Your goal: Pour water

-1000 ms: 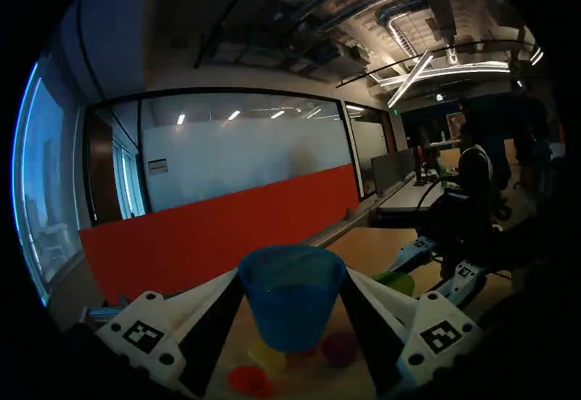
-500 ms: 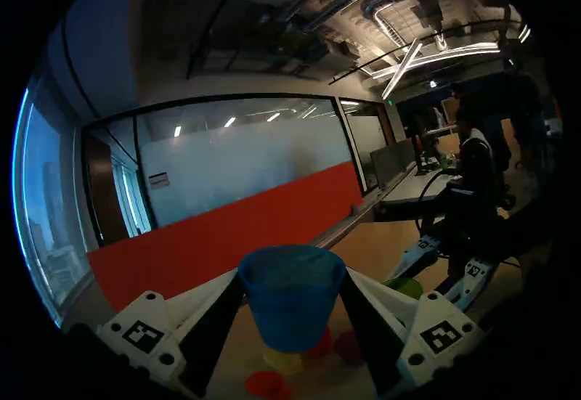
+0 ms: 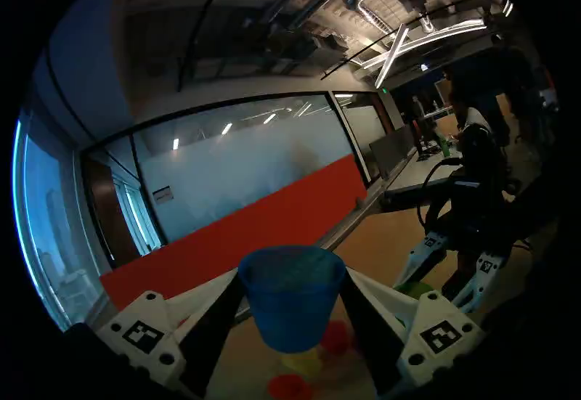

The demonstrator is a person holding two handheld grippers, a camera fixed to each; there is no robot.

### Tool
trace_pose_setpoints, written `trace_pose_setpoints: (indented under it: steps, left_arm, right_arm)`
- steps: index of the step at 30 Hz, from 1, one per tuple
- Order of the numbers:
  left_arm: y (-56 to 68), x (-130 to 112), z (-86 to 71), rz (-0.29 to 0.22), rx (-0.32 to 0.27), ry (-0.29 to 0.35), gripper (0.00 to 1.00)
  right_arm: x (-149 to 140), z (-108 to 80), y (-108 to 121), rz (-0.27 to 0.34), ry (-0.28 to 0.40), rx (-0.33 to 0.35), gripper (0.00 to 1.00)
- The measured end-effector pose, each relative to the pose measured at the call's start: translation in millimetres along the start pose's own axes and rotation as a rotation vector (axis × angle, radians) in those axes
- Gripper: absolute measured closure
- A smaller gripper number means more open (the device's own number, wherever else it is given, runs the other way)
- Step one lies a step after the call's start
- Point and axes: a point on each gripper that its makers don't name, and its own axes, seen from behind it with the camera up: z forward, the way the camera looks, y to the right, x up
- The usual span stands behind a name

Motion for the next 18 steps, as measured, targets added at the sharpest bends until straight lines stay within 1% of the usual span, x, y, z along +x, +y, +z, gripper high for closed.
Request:
trace_pose_setpoints:
  steps: [12, 18]
  left_arm:
    - [-5.0, 10, 0.9, 0.095, 0.021, 0.002, 0.13]
    - [-3.7, 13, 1.9, 0.137, 0.021, 0.006, 0.13]
  right_arm:
    - [-1, 5.7, -10, -0.003, -0.004, 0.023, 0.1]
    - [0, 8.0, -13, -0.007, -0.004, 0.031, 0.1]
